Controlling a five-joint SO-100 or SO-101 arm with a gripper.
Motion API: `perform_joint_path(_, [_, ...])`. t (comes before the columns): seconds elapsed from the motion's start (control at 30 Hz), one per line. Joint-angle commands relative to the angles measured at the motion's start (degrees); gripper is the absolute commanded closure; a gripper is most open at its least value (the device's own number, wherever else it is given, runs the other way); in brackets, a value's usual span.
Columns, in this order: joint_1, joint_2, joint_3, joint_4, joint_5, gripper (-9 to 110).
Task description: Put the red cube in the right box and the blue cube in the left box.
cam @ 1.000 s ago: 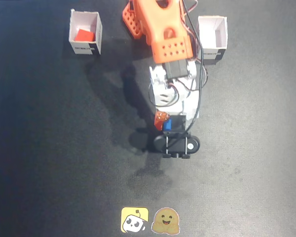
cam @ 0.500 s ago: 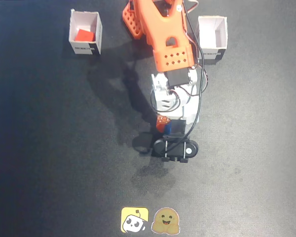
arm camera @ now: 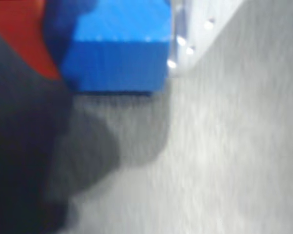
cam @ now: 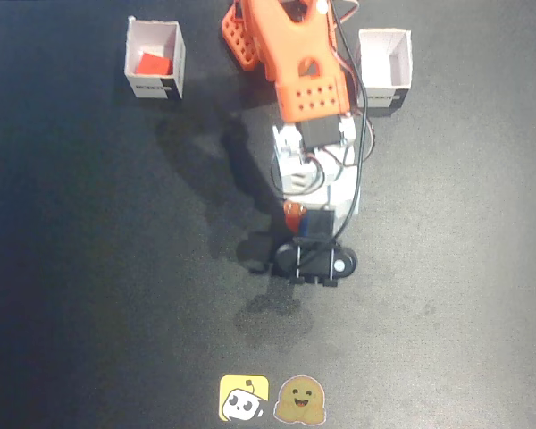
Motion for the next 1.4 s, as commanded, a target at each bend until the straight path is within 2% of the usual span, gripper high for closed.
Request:
perform_joint_path(0.0, [-0.3, 6.9, -2.7, 4.7, 0.3, 93])
perform_joint_path(0.27, [-1.1, 14.8, -6.4, 16.8, -2.6, 93])
perform_joint_path(0.67, [-11.2, 28.6, -10.6, 33.9, -3.6, 92])
perform_joint_path(1.37, [-37.4, 31.7, -10.9, 45.7, 4.0, 90])
